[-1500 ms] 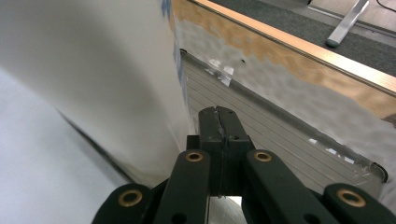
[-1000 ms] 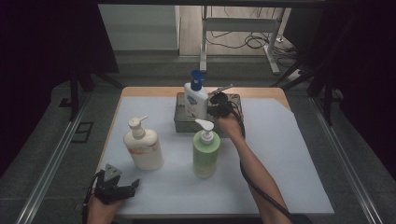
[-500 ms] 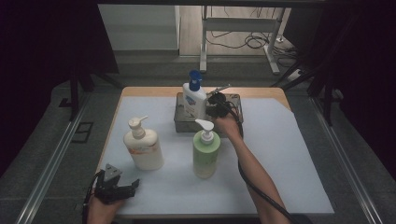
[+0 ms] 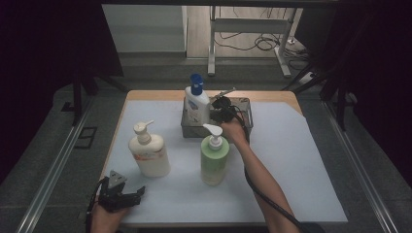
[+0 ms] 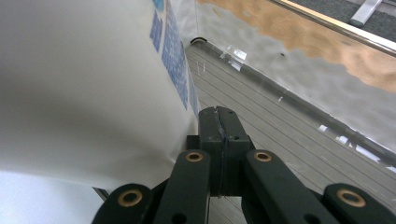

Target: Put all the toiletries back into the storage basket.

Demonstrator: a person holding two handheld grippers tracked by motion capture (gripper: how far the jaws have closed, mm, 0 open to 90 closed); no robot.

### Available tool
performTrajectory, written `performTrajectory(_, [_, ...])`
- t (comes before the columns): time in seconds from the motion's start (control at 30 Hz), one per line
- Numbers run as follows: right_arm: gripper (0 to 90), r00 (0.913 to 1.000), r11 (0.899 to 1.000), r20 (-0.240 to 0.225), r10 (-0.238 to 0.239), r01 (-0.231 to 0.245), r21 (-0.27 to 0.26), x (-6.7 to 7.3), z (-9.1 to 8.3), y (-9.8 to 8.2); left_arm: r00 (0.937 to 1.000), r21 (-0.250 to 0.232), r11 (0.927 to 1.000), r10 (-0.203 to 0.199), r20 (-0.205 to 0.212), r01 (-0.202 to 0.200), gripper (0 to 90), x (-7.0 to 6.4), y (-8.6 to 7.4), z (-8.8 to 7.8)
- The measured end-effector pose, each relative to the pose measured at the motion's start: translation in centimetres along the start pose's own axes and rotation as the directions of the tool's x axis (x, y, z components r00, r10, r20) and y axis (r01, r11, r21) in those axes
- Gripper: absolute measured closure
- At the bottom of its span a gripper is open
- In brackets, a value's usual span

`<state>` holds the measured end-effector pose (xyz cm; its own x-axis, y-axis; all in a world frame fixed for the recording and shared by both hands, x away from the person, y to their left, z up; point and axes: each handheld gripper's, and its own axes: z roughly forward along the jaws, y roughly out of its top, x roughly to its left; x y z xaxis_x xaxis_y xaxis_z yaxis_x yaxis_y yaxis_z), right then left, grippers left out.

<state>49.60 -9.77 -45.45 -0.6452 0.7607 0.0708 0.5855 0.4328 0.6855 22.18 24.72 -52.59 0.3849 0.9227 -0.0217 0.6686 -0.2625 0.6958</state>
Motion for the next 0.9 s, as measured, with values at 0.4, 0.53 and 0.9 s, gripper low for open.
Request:
performTrajectory(0.4, [89.9,0.9996,1.000,-0.016,-0.025,0.025,0.012,0.8,0.7,0.4,1.0000,0.000,1.0000,0.000,0.001,0.000,11.7,0.0,0.0,0.0])
performTrajectory(0.53, [89.9,0.9992,0.999,-0.020,-0.034,0.034,0.015,1.2,0.9,0.5,1.0000,0.000,1.0000,0.000,0.001,0.000,11.7,0.0,0.0,0.0])
performTrajectory(0.9, [89.9,0.9986,0.999,-0.036,-0.039,0.039,0.020,1.5,0.8,0.6,1.0000,0.001,1.0000,0.000,0.002,0.000,11.7,0.0,0.0,0.0])
